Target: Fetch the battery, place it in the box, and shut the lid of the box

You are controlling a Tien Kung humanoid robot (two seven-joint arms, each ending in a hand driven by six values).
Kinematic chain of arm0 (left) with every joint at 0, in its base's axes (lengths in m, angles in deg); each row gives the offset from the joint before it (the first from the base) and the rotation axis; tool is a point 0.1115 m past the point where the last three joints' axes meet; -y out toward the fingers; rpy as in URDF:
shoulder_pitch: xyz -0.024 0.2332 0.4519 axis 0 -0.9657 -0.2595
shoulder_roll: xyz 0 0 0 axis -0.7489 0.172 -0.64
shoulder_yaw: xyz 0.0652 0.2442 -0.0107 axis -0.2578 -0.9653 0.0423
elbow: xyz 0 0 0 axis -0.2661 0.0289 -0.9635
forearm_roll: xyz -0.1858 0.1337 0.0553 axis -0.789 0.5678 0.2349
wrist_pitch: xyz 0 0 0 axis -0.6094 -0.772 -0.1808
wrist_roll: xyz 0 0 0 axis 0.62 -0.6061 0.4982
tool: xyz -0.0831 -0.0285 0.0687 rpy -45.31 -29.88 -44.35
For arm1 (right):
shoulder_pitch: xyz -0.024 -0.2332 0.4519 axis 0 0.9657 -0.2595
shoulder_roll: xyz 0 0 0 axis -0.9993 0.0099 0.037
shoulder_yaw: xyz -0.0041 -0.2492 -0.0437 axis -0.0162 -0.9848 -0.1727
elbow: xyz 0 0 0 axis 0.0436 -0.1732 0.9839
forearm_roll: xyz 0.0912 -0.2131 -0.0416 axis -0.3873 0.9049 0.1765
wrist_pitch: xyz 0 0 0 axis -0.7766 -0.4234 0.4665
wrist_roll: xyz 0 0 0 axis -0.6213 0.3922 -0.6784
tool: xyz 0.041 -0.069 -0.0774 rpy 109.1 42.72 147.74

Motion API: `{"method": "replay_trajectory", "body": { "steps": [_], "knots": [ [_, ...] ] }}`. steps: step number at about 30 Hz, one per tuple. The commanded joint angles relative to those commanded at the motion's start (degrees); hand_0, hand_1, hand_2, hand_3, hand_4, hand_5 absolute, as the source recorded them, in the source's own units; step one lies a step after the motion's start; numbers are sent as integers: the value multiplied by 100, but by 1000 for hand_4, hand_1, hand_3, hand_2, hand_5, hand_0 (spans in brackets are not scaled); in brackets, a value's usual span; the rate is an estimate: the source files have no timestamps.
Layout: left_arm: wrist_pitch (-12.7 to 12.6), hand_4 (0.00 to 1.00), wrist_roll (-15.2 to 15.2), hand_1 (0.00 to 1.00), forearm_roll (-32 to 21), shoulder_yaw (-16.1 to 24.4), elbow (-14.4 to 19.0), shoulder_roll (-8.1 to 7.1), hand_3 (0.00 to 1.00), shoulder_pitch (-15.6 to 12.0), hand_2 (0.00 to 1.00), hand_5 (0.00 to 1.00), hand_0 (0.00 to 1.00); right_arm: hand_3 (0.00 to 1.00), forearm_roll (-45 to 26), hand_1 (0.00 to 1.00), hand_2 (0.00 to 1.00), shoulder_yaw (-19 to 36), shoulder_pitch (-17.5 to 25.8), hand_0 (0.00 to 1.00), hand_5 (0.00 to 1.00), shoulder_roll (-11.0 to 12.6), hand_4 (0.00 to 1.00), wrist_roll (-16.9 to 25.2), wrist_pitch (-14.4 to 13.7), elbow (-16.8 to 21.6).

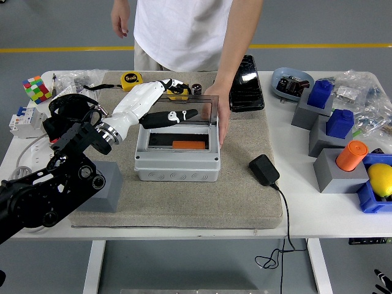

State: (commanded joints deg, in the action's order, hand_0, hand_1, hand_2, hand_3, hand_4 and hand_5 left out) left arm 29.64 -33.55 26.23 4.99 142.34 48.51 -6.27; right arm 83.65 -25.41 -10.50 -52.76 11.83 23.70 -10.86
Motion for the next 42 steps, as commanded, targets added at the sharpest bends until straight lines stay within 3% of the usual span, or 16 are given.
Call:
{"method": "replay_trajectory", "body": {
  "steps": [7,9,18,29,35,42],
  "knots": [
    [22,998,41,714,-27,-163,430,-322,755,-196,716,937,569,560,12,671,676,-16,-6,665,475,12,969,-7,5,4],
    [13,998,28,695,-33,-173,498,-370,750,-238,702,928,523,559,11,671,676,-17,-9,665,475,15,969,-7,4,6],
    [18,998,37,688,-157,-263,948,-640,744,-539,696,924,513,559,33,671,675,7,2,665,474,11,970,-6,7,7],
    [101,998,123,680,-712,-458,1061,-694,742,-541,692,918,489,560,50,671,676,34,13,665,474,4,970,-7,22,4],
    [102,998,70,674,-776,-330,1147,-677,739,-541,686,915,473,560,58,671,676,60,9,665,475,0,970,-10,23,1],
    [-93,998,-328,683,-991,90,1249,-647,740,-674,689,908,485,560,67,671,675,81,14,665,475,-15,971,-3,21,0]
  ]
}}
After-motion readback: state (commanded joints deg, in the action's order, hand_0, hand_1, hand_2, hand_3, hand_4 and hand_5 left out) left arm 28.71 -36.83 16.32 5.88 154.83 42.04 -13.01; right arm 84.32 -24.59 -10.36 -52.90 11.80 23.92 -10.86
